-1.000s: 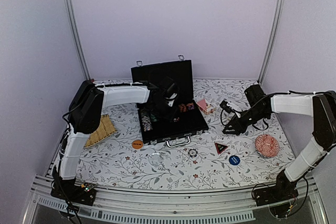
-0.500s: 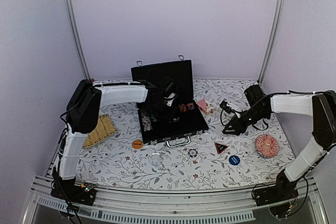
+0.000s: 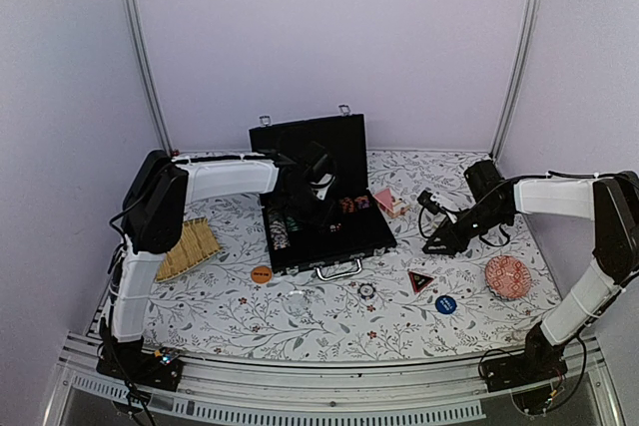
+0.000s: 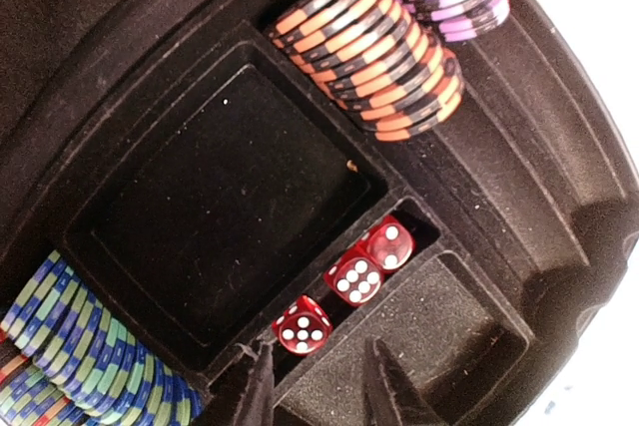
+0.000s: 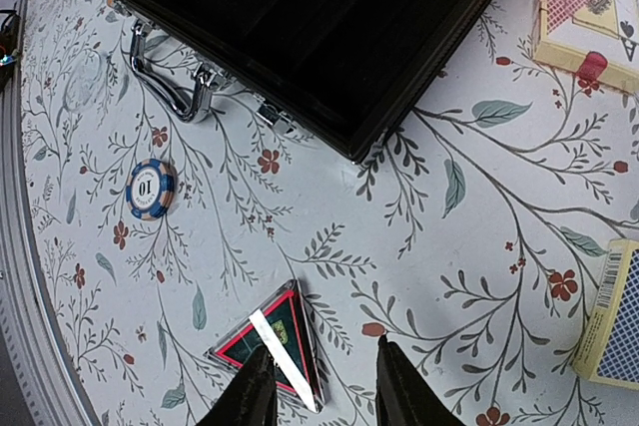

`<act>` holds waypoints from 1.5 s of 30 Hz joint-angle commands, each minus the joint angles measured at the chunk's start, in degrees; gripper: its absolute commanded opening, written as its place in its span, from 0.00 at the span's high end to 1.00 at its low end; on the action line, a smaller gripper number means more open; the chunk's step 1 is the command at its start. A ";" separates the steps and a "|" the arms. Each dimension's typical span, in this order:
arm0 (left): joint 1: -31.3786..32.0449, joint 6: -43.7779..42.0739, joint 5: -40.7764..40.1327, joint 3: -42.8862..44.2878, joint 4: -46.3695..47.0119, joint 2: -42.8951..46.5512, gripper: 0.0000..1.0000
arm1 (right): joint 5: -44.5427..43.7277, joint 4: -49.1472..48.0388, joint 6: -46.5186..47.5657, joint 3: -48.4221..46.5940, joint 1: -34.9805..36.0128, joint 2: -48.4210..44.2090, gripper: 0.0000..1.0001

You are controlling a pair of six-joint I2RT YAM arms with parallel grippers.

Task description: Pack up texas hold em set

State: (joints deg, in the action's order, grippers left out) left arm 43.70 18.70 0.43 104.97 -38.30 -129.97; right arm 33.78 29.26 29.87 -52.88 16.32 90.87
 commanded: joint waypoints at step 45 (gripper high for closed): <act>0.24 -0.15 -7.62 2.07 -4.93 3.37 1.00 | 0.56 0.59 0.23 -2.54 -0.22 0.95 0.64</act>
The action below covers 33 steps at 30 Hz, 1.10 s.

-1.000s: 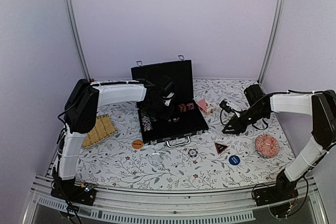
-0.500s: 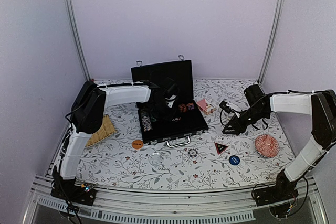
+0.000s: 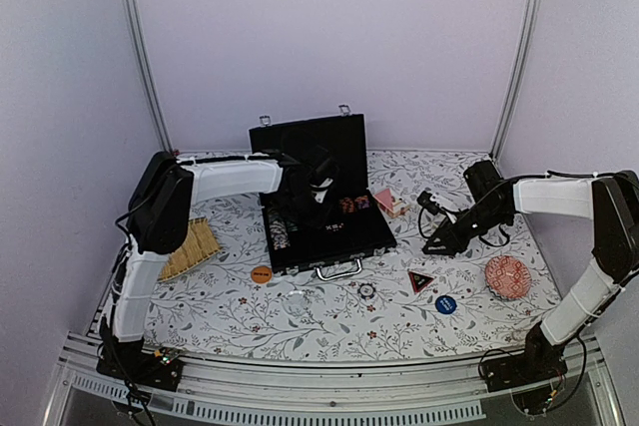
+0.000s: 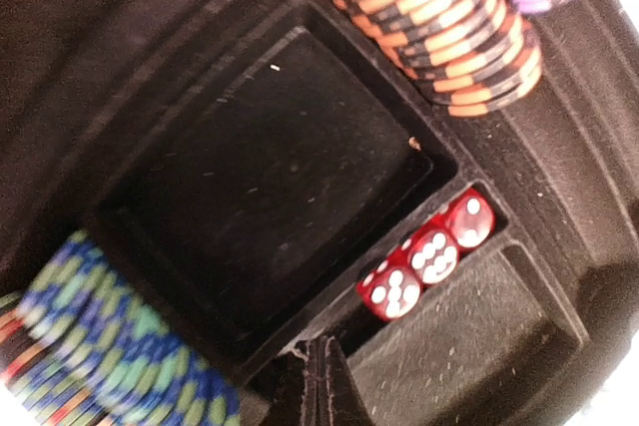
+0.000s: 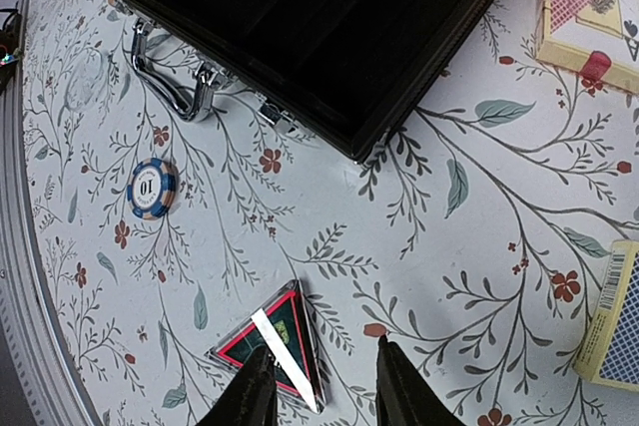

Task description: Pack up texas hold em set

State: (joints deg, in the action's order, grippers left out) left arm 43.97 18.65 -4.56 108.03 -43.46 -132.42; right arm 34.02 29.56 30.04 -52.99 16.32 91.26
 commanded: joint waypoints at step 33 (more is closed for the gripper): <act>3.41 -1.34 12.09 -26.90 22.57 24.48 0.41 | -17.83 19.83 -11.66 -33.53 -12.60 27.08 0.01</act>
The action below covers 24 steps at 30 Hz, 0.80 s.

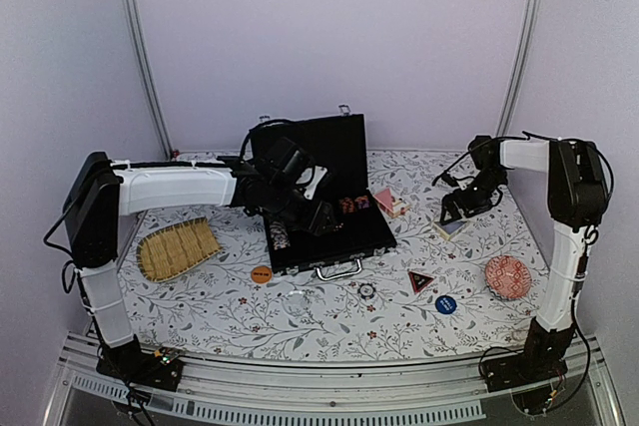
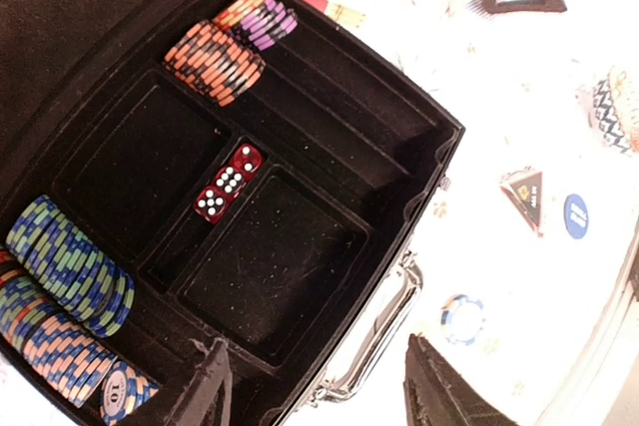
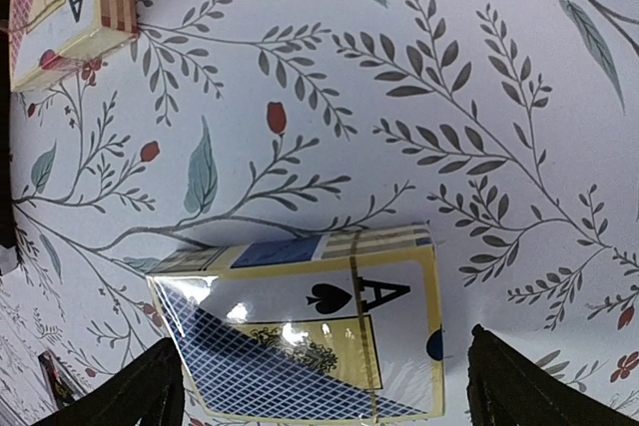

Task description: Pack up texas hold em set

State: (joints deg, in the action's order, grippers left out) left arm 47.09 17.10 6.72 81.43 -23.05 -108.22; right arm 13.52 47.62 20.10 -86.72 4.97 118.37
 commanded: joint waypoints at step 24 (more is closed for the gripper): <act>0.78 0.89 1.86 1.20 2.22 -1.89 0.44 | 5.47 6.60 13.69 8.78 10.72 -9.09 0.06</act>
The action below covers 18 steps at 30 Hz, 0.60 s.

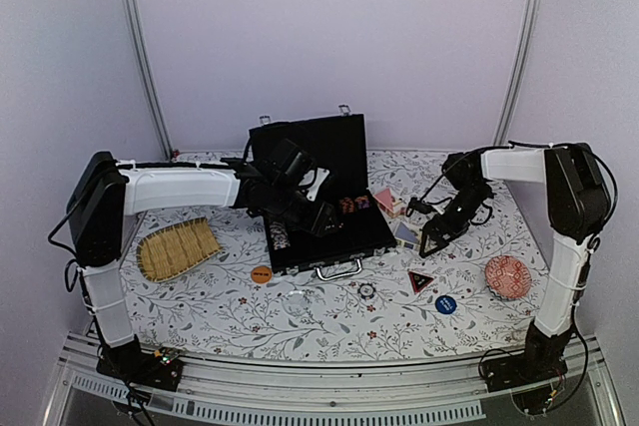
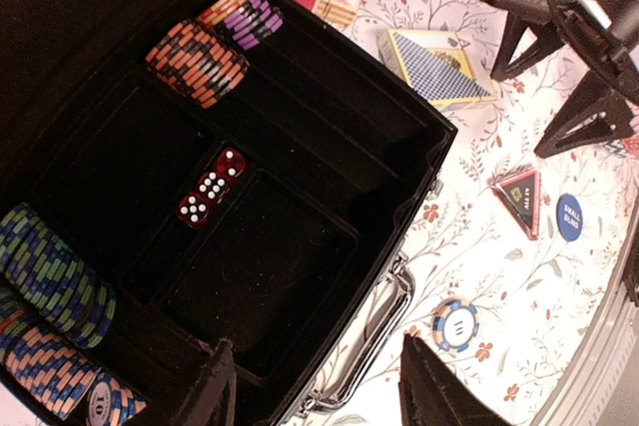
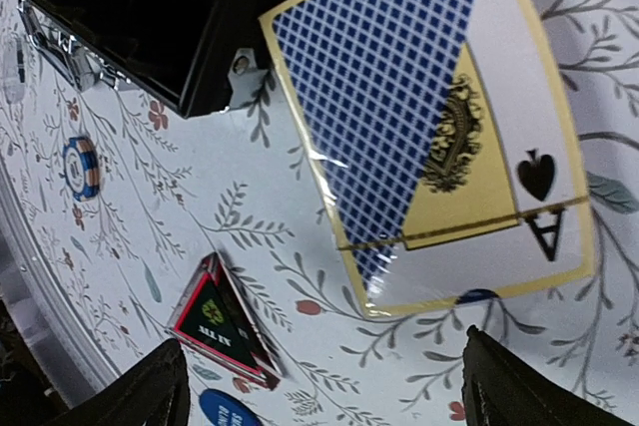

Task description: Pack up texas hold em set

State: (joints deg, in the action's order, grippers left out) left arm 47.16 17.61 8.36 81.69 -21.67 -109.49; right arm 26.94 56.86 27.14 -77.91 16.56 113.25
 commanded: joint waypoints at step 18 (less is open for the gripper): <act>1.62 0.70 -1.76 1.27 -2.50 1.34 0.44 | -12.56 -6.79 21.58 -13.77 5.31 8.67 0.08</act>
State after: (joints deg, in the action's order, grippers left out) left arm 48.18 17.67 7.38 82.70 -23.14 -109.51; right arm 17.21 49.98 46.39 -88.88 19.84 118.78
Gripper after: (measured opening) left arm 0.557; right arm 0.917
